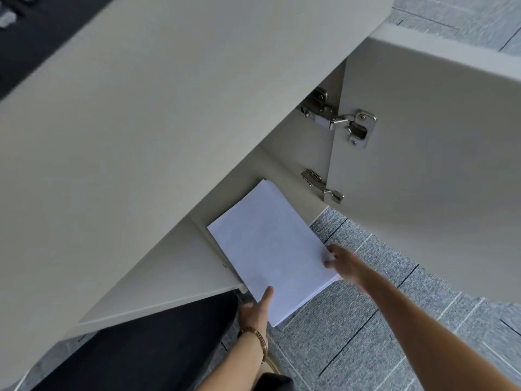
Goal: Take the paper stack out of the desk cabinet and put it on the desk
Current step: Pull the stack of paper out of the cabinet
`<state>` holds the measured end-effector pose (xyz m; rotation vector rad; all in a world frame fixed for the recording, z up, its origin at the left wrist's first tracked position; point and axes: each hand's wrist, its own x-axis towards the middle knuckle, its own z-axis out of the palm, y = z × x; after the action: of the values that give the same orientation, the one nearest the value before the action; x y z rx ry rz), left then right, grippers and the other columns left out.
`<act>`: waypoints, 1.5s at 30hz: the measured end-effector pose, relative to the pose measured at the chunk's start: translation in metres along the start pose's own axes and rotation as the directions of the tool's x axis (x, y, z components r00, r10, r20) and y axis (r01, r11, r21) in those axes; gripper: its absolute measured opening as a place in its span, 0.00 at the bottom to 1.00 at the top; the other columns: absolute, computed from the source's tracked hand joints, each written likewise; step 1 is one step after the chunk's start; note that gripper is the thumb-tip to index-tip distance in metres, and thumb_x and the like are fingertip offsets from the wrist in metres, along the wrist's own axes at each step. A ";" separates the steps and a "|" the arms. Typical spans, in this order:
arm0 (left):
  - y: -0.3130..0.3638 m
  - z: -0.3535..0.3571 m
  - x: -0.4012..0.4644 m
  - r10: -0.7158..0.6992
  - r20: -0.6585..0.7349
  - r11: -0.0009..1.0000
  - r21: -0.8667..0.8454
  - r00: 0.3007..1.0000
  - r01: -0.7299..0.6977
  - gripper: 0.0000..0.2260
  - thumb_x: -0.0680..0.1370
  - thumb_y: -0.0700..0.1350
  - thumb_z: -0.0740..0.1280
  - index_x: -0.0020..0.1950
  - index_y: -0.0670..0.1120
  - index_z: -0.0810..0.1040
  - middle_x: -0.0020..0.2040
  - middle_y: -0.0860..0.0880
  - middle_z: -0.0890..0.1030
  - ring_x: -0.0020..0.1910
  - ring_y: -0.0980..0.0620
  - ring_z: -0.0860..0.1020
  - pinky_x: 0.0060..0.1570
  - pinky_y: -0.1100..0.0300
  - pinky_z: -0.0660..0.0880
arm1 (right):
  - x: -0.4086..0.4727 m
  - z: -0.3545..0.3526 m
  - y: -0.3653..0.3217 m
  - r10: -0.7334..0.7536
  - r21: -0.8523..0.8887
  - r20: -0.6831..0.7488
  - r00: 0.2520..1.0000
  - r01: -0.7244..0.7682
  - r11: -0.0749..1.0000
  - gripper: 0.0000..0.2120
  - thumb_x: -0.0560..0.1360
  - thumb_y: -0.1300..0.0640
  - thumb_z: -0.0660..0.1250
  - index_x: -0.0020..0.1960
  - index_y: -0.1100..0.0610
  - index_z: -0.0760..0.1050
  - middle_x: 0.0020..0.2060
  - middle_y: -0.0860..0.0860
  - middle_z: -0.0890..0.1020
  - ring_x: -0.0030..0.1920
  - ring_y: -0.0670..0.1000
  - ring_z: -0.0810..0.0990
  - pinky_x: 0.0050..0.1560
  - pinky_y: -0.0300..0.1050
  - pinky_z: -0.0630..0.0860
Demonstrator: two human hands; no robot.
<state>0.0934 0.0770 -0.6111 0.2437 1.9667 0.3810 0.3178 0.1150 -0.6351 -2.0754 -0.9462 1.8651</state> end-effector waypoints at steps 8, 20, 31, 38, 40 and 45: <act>0.007 -0.008 0.032 -0.059 0.200 0.996 -0.048 0.978 0.070 0.21 0.70 0.52 0.77 0.58 0.43 0.79 0.54 0.41 0.85 0.54 0.43 0.83 0.52 0.49 0.81 | 0.026 -0.008 -0.021 -0.064 -0.089 -0.011 0.998 0.062 0.994 0.23 0.75 0.46 0.69 0.63 0.60 0.74 0.60 0.60 0.79 0.59 0.58 0.77 0.60 0.50 0.71; 0.034 -0.012 -0.018 0.135 0.235 0.991 -0.055 0.962 -0.126 0.09 0.77 0.37 0.70 0.57 0.41 0.79 0.52 0.40 0.84 0.48 0.42 0.83 0.42 0.52 0.82 | -0.011 0.010 -0.048 -0.174 -0.222 -0.110 0.979 0.146 0.964 0.22 0.71 0.47 0.73 0.59 0.57 0.76 0.51 0.57 0.83 0.52 0.56 0.81 0.47 0.43 0.71; 0.081 -0.093 -0.168 0.280 0.408 0.951 0.009 0.869 -0.310 0.12 0.73 0.32 0.73 0.56 0.39 0.82 0.51 0.43 0.87 0.50 0.42 0.85 0.50 0.51 0.81 | -0.202 -0.021 -0.094 -0.221 -0.246 -0.181 0.958 0.173 0.954 0.26 0.72 0.46 0.72 0.65 0.59 0.72 0.58 0.57 0.81 0.53 0.55 0.80 0.46 0.42 0.71; 0.099 -0.127 -0.271 0.306 0.546 0.934 -0.011 0.780 -0.358 0.11 0.74 0.31 0.72 0.56 0.33 0.81 0.52 0.35 0.85 0.47 0.38 0.85 0.46 0.47 0.83 | -0.322 -0.047 -0.119 -0.279 -0.235 -0.331 0.901 0.208 0.950 0.26 0.70 0.44 0.73 0.62 0.58 0.74 0.56 0.55 0.82 0.56 0.57 0.80 0.47 0.46 0.75; 0.106 -0.132 -0.299 0.257 0.578 0.943 0.025 0.775 -0.332 0.12 0.74 0.32 0.72 0.56 0.32 0.80 0.53 0.33 0.84 0.53 0.34 0.83 0.55 0.39 0.79 | -0.352 -0.051 -0.121 -0.277 -0.190 -0.383 0.881 0.218 0.957 0.23 0.69 0.44 0.73 0.58 0.57 0.77 0.54 0.54 0.83 0.55 0.56 0.81 0.47 0.45 0.76; 0.120 -0.150 -0.357 0.218 0.654 0.901 0.151 0.725 -0.406 0.09 0.76 0.31 0.70 0.55 0.32 0.80 0.46 0.37 0.86 0.47 0.39 0.83 0.48 0.48 0.80 | -0.414 -0.052 -0.119 -0.282 -0.063 -0.462 0.841 0.286 0.956 0.22 0.63 0.44 0.73 0.49 0.58 0.78 0.47 0.54 0.84 0.49 0.54 0.82 0.49 0.49 0.79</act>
<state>0.1031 0.0445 -0.2071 0.8024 1.2975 0.1889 0.3277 -0.0153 -0.2214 -2.0959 -1.0371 1.1417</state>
